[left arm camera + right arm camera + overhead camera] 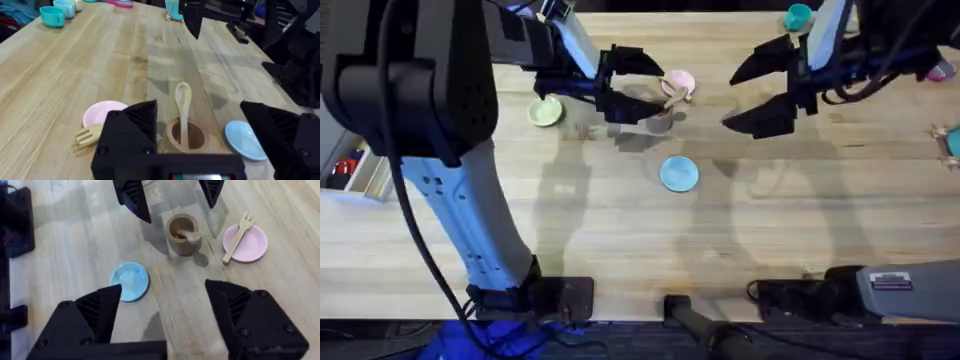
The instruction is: Pick up a utensil and set it on the pink plate, then put the other utensil in the container.
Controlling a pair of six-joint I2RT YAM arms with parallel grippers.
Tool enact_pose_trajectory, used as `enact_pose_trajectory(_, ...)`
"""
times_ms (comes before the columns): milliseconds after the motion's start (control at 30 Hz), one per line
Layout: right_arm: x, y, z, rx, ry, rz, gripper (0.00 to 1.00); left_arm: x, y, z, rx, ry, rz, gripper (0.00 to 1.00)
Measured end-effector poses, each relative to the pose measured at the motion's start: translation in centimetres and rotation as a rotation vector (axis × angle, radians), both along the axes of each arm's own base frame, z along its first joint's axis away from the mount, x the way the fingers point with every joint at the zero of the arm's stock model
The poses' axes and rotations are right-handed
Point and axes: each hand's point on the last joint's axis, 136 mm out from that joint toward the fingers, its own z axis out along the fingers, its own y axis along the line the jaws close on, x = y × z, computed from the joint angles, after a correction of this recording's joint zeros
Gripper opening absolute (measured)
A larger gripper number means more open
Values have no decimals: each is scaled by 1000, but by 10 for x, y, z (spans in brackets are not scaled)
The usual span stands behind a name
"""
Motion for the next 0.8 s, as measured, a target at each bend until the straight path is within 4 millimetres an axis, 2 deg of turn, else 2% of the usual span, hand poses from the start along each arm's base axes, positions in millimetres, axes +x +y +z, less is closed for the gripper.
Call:
enact_pose_trajectory(167,0,0,0,0,0,0,997,3,2,0,13,53,10,996)
enact_pose_trajectory(300,1,0,0,0,-3,0,997,15,7,1,82,149,43,997)
enact_pose_trajectory(433,0,1,0,0,-4,2,997,28,11,13,164,209,76,997)
enact_pose_trajectory(533,1,0,-1,-5,4,-7,996,34,15,31,236,192,105,997)
enact_pose_trajectory(600,2,-3,-4,-25,21,-27,996,40,18,50,292,144,143,997)
enact_pose_trajectory(800,12,-15,-5,-118,55,-118,996,55,42,106,491,97,398,998)
